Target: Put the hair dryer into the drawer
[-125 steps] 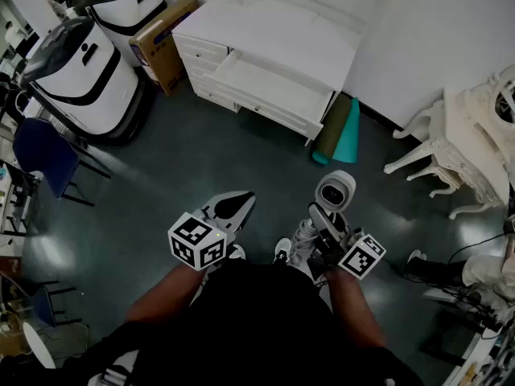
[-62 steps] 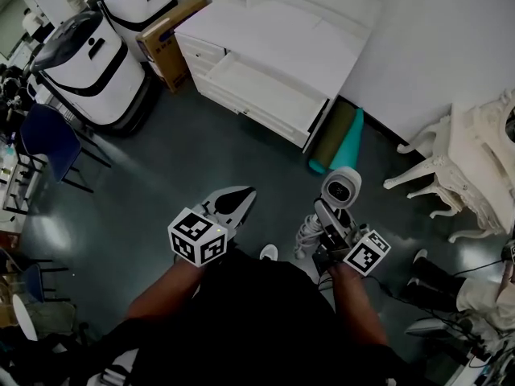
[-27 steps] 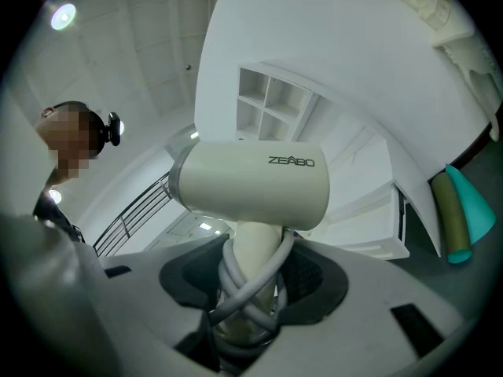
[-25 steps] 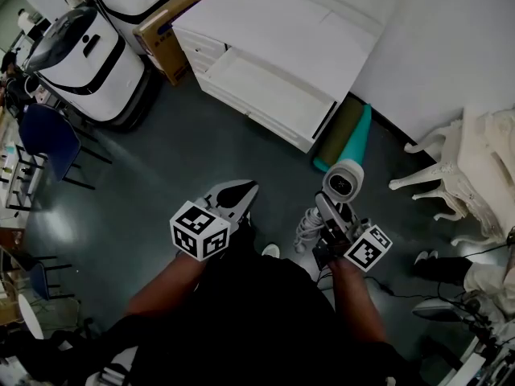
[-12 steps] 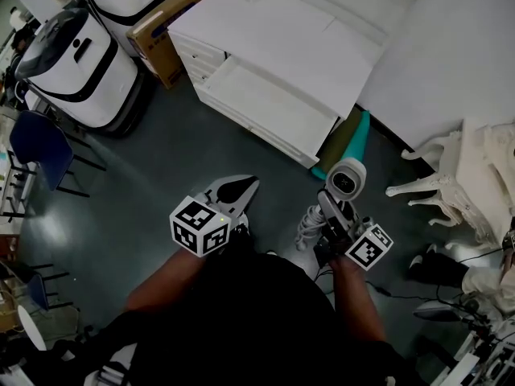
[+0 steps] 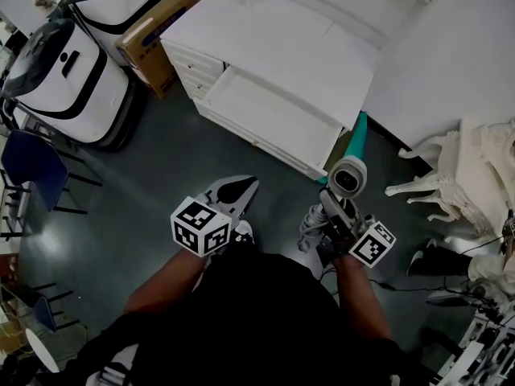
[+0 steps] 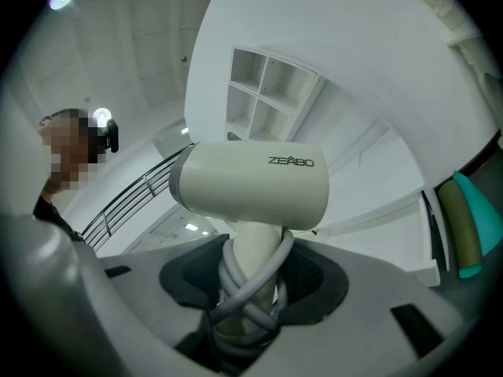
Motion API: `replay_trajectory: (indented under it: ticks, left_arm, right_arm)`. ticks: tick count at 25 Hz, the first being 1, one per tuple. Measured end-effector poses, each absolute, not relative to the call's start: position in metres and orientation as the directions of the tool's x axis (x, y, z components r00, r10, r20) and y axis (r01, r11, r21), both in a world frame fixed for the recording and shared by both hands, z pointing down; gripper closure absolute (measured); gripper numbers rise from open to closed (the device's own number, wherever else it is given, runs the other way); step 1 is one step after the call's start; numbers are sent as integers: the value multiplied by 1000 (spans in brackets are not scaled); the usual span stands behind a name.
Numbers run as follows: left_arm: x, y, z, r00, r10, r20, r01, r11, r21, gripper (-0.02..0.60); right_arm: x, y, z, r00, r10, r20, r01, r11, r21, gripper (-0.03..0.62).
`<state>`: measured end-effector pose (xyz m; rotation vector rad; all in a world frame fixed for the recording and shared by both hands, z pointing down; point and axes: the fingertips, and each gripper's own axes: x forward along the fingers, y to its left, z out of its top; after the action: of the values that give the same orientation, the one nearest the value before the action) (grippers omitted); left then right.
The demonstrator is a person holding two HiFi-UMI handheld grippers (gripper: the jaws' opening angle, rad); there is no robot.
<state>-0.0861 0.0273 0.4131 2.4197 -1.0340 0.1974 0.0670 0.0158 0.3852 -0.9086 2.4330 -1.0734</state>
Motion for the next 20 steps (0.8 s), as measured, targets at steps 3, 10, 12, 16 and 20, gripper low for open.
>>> replay_trajectory:
  ticks: [3, 10, 12, 16, 20]
  left_arm:
    - [-101, 16, 413, 708, -635, 309, -704, -596, 386, 577]
    - [-116, 4, 423, 720, -621, 308, -691, -602, 400, 577]
    - [-115, 6, 428, 724, -611, 319, -688, -607, 399, 577]
    - [-111, 3, 439, 725, -598, 342, -688, -606, 400, 577]
    - [-103, -3, 443, 726, -593, 349, -687, -599, 410, 577]
  right_arm:
    - [57, 7, 386, -729, -683, -41, -423, 497, -758, 384]
    - [44, 1, 384, -711, -701, -46, -433, 489, -757, 384]
    - [42, 0, 383, -710, -703, -46, -434, 488, -757, 384]
    - [44, -3, 384, -700, -712, -55, -432, 484, -761, 384]
    - [49, -10, 392, -695, -717, -54, -425, 470, -774, 384]
